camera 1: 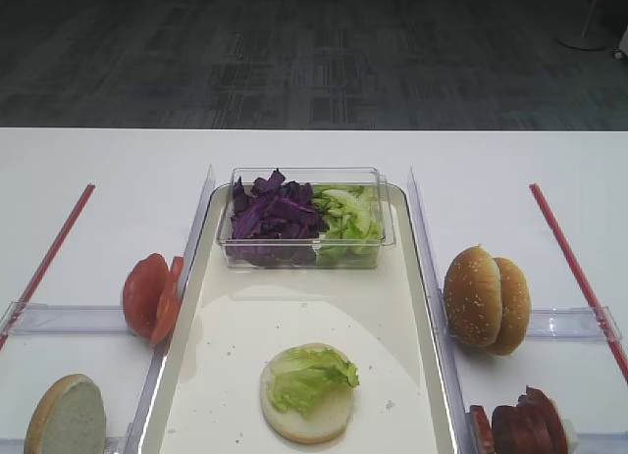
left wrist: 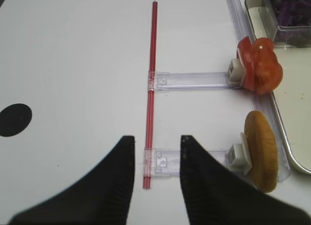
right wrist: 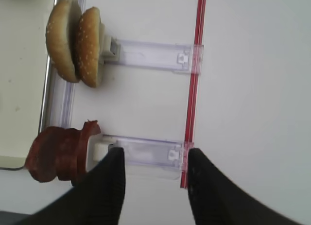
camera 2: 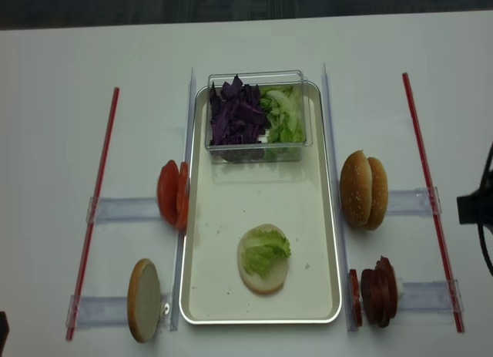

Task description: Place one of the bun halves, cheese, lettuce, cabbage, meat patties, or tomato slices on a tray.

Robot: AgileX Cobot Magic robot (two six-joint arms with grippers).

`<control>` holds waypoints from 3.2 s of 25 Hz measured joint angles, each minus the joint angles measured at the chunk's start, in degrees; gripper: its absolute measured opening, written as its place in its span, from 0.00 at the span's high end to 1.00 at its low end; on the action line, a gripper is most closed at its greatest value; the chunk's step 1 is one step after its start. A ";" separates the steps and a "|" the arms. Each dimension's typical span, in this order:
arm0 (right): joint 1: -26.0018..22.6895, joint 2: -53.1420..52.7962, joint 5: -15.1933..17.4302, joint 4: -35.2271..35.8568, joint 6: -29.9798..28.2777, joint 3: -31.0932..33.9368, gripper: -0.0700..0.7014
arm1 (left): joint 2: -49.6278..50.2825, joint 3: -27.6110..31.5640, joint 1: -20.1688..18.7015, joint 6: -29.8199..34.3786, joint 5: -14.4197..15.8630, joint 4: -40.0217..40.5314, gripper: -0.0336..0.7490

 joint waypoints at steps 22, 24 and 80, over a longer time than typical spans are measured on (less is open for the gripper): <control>0.00 -18.77 10.42 1.41 0.13 4.64 0.47 | 0.00 0.00 0.00 0.00 0.00 0.00 0.67; 0.00 -19.59 10.42 1.31 0.17 4.64 0.47 | 0.00 0.00 0.00 0.00 0.00 0.00 0.67; -3.94 -47.37 2.04 -2.68 4.06 13.34 0.47 | 0.00 0.00 0.00 0.00 0.00 0.00 0.67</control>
